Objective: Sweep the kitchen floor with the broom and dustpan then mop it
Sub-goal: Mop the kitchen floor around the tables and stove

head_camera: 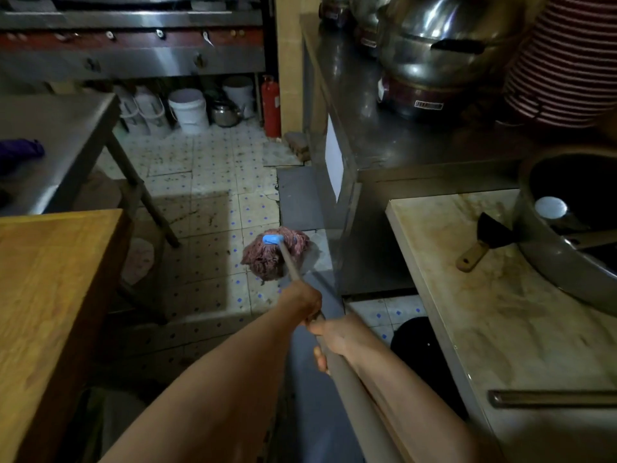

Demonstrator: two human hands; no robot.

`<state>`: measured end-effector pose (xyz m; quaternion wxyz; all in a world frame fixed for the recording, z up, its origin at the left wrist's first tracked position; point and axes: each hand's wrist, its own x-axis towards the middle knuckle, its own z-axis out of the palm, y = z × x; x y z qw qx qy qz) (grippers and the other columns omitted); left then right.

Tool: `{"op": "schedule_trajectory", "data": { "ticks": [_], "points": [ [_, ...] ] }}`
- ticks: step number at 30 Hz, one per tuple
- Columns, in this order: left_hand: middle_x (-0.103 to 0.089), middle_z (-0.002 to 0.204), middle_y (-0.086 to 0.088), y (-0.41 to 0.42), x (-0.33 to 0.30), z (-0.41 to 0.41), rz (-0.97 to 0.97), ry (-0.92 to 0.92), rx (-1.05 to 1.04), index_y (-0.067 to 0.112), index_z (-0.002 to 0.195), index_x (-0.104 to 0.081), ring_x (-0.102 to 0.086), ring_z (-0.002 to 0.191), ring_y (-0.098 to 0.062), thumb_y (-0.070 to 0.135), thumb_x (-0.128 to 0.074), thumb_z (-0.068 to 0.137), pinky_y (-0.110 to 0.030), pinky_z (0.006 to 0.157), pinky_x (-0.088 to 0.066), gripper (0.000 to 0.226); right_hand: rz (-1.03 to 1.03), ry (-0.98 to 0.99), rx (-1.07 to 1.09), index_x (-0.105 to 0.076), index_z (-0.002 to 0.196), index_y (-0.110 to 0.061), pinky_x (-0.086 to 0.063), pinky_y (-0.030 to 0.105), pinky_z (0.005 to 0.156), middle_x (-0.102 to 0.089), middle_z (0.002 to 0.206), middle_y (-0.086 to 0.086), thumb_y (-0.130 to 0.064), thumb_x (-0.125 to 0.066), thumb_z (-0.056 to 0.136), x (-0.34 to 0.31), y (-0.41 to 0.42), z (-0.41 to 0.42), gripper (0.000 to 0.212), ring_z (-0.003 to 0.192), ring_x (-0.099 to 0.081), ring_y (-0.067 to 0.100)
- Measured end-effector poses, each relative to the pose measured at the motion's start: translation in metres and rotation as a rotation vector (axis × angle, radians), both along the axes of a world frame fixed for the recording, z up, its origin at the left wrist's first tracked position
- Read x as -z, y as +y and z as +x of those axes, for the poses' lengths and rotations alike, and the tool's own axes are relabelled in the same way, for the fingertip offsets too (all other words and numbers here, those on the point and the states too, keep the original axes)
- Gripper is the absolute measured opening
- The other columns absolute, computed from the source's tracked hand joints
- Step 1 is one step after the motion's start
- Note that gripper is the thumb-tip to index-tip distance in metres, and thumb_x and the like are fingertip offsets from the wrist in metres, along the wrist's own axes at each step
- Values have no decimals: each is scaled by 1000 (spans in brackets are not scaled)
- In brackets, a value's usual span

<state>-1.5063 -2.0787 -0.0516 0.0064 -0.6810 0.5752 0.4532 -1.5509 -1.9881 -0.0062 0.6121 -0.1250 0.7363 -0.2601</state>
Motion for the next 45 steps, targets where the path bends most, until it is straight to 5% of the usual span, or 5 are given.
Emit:
{"op": "schedule_trajectory", "data": {
  "ticks": [12,17,29,40,45],
  "points": [
    [-58,81,-10,33,62,-40,242,40,73,-1,115,-57,-54,63,-16,6,-45,94,-18,42,-45,25,141,23,34,-58,118,-3,-38,16,35,-53,58,12,-25,-53,97,60,21,-38,30,32,-47,15],
    [-64,110,-20,19,81,-44,276,35,42,-4,109,-58,-65,98,-28,4,-47,93,-33,81,-53,21,178,-15,78,-57,115,0,-35,10,33,-50,52,11,-25,-50,99,78,11,-45,30,20,-41,13],
    [-56,90,-21,-90,104,-54,272,71,9,-9,109,-54,-64,98,-35,2,-48,91,-42,81,-53,22,246,-62,149,-52,79,-8,-38,19,37,-52,66,12,-24,-55,96,98,-100,-47,24,45,-47,17],
    [-55,89,-20,-197,130,-70,232,144,1,-10,114,-55,-64,95,-34,7,-51,91,-45,83,-52,29,249,30,108,-57,103,-7,-38,17,35,-53,67,10,-30,-55,96,123,-211,-59,24,46,-47,17],
    [-51,80,-17,-214,134,-78,214,122,30,-11,116,-52,-64,88,-36,4,-48,93,-25,35,-47,28,234,10,119,-57,102,-9,-41,25,42,-53,66,10,-32,-55,95,134,-225,-67,24,48,-48,16]
  ]
}}
